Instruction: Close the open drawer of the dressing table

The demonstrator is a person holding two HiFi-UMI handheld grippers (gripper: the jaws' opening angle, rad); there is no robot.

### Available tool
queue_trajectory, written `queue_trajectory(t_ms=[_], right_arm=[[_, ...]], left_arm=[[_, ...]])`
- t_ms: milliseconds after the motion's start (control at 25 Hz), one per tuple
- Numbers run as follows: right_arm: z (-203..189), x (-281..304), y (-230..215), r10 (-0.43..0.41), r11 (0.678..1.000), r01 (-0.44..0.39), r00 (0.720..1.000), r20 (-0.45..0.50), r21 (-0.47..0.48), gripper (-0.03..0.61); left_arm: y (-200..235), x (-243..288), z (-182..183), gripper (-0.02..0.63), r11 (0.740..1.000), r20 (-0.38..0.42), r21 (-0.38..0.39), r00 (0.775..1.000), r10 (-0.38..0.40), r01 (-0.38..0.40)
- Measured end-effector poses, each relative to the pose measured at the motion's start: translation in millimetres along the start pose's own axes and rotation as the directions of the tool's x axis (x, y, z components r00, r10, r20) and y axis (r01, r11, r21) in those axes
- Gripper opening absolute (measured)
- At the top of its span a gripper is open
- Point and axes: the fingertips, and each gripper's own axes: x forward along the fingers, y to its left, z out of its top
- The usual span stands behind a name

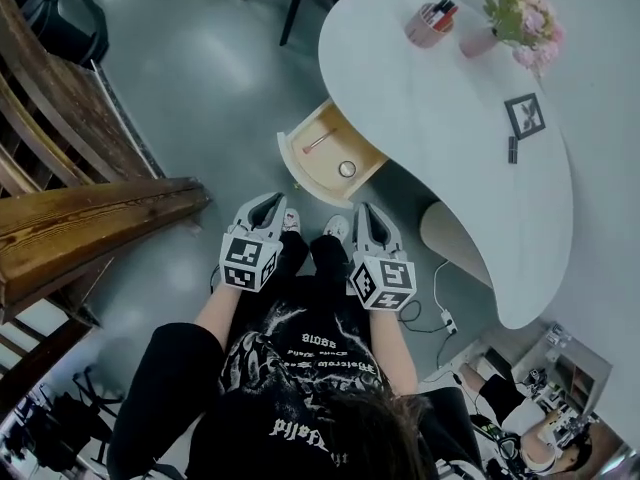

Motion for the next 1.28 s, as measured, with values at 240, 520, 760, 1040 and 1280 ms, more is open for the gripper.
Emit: queue_trajectory(t_ms=[240,520,760,1040,1280], right_arm=[[-18.7,1.3,-2.0,0.016,1.000,-0.016,0.999,-0.042,0.004,0.026],[-49.5,0.7,-1.5,0.014,1.000,-0.013,0.995,-0.095,0.020,0.026],[-69.3,6.7,-4.1,0.019,1.000,-0.017,0.992,-0.124,0.023,0.026],[-85.7,17.3,-9.3,0.024,1.000,-0.026,0.989,-0.146,-0.008,0.026],[-98.5,21.3,-13.2,0.000,0.999,0.005,0.993,-0.120,0.045,0.026]], left_arm=[[-3.2,14.2,-23.2,0.026,1.000,-0.048,0.004,0.999,-0.008,0.008],[-0.3,28.7,-51.5,0.028,1.000,-0.111,-0.001,0.994,-0.023,0.023],[2.2,49.0,-70.5,0.028,0.999,-0.149,0.009,0.988,-0.042,0.044],[7.0,67.0,-92.3,0.138,0.999,-0.180,-0.009,0.982,-0.047,0.046],[14.8,88.7,-117.6,0.173,0.999,-0.223,-0.011,0.974,-0.040,0.039]])
